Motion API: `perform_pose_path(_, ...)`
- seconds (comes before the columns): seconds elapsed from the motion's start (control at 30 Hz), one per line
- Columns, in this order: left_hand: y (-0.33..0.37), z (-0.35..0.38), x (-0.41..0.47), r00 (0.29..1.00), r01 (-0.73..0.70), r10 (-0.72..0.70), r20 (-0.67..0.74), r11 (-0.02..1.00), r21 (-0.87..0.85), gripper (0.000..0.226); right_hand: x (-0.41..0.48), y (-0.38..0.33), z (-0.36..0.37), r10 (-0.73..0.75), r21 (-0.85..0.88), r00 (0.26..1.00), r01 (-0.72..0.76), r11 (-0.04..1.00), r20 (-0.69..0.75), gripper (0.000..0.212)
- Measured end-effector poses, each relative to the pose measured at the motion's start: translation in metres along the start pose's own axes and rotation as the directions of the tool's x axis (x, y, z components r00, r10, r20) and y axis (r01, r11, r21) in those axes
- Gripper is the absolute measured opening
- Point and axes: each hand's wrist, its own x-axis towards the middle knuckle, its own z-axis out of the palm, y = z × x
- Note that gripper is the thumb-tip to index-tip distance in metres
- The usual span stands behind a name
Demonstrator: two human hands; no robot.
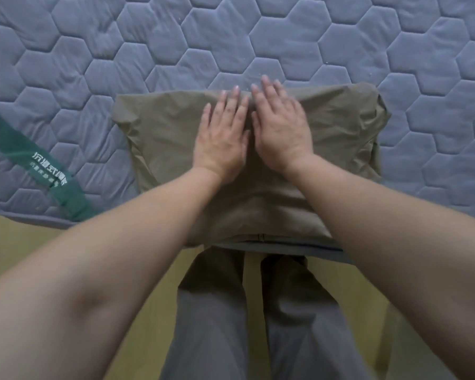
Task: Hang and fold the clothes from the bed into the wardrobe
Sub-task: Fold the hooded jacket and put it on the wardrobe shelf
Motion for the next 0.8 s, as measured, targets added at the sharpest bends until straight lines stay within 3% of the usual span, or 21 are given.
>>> perform_pose_path(0.13,0.007,0.066,-0.004,0.977,0.159,-0.170,0.132,0.983,0.092,0.063,0.001,0.013,0.070,0.104,-0.137,0.989,-0.089,0.987,0.106,0.058)
perform_pose_path(0.27,0.003,0.087,0.000,0.983,0.168,-0.175,0.051,0.978,0.124,0.062,0.003,0.024,0.095,0.088,-0.186,0.996,-0.085,0.979,0.007,0.061)
perform_pose_path(0.5,-0.003,0.054,-0.006,0.987,0.124,-0.133,0.090,0.988,0.096,0.067,-0.004,0.019,0.063,0.100,-0.234,0.994,-0.086,0.968,0.049,0.067)
perform_pose_path(0.67,-0.068,0.046,-0.039,0.908,0.412,-0.419,0.006,0.895,0.169,0.072,-0.042,0.079,0.047,0.334,-0.279,0.942,-0.319,0.906,0.009,0.072)
perform_pose_path(0.8,-0.109,0.054,-0.053,0.907,0.409,-0.419,0.027,0.896,0.172,0.075,-0.053,0.112,0.052,0.341,-0.291,0.940,-0.327,0.899,-0.001,0.074)
